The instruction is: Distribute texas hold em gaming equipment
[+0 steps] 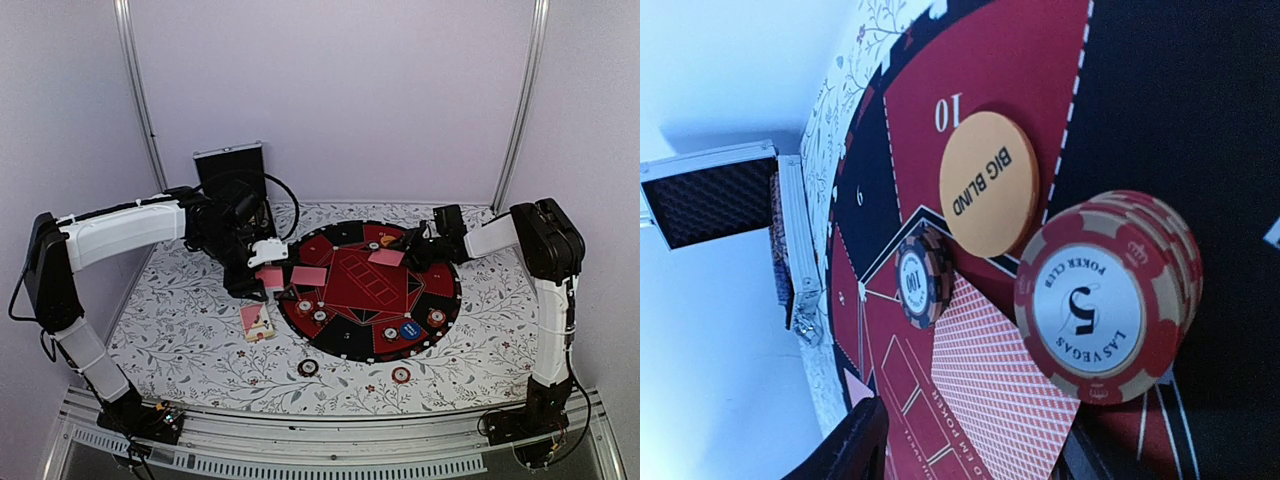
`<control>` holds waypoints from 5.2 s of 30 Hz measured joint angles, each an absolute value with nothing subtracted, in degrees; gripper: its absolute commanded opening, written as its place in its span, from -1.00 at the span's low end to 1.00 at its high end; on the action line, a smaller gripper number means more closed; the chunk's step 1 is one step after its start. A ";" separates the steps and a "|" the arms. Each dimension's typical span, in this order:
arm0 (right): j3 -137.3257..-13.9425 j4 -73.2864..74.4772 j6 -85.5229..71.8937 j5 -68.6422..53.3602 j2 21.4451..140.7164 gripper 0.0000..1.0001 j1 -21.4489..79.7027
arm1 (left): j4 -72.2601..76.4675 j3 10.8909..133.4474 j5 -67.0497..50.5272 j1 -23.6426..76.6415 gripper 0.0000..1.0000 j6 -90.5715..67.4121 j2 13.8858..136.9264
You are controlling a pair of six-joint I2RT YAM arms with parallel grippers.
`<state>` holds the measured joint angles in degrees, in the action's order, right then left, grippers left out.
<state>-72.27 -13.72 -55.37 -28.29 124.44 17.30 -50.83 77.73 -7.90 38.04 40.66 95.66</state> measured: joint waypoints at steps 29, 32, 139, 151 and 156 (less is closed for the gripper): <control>-60.40 -14.13 -54.68 -30.83 103.33 0.88 33.39 | -51.07 77.73 -7.16 38.09 -1.00 40.40 95.66; -60.58 -19.77 -58.74 -35.22 105.80 0.87 38.02 | -50.48 77.73 -6.94 38.09 -1.00 40.34 95.66; -70.32 -30.37 -70.15 -49.98 118.26 -0.75 42.54 | -50.43 78.96 -5.48 40.62 -1.00 39.48 96.27; -62.46 -34.24 -73.10 -51.92 111.87 -0.81 38.57 | -50.24 78.85 -5.26 40.62 -1.00 40.07 96.27; -56.07 -35.11 -73.41 -53.28 109.93 -0.84 35.22 | -50.26 78.85 -5.19 40.62 -1.00 40.27 96.27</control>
